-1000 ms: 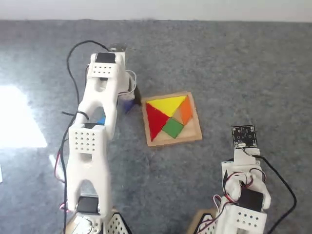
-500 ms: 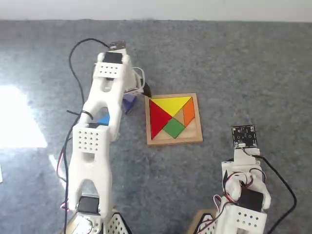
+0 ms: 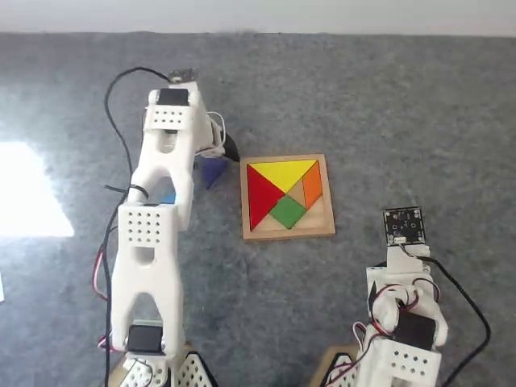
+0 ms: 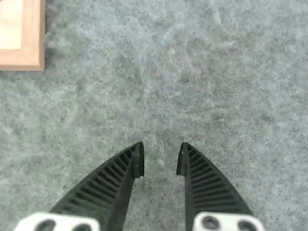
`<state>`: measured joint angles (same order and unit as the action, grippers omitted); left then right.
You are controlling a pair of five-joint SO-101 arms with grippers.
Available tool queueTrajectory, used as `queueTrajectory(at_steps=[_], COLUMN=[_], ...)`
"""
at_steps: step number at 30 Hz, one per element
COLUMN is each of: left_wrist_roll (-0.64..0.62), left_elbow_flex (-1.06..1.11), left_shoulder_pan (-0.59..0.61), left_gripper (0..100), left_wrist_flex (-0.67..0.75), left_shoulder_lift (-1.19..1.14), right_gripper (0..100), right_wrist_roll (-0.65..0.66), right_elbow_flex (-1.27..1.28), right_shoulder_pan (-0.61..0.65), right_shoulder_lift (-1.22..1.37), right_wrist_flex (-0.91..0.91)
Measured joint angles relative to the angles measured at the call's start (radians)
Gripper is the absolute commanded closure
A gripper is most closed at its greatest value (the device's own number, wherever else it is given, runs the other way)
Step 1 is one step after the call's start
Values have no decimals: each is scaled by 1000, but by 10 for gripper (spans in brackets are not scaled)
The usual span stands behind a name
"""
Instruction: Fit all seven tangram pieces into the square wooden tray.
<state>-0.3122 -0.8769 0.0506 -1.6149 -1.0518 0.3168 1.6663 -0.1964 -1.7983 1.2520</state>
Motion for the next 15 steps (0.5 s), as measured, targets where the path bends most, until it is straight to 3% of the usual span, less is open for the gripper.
queueTrajectory(at_steps=[6,11,15], left_wrist_roll=[21,41,41], left_elbow_flex=[-51,-89,-103], left_shoulder_pan=[-8,-8,-11], left_gripper=[654,765,775], left_wrist_flex=[-18,-41,-66], left_shoulder_lift=[-34,-55,-61], right_gripper=[861,861,861], right_wrist_roll=[0,0,0], right_elbow_flex=[0,0,0], right_shoulder_pan=[0,0,2], right_shoulder_lift=[0,0,0], right_wrist_flex=[0,0,0])
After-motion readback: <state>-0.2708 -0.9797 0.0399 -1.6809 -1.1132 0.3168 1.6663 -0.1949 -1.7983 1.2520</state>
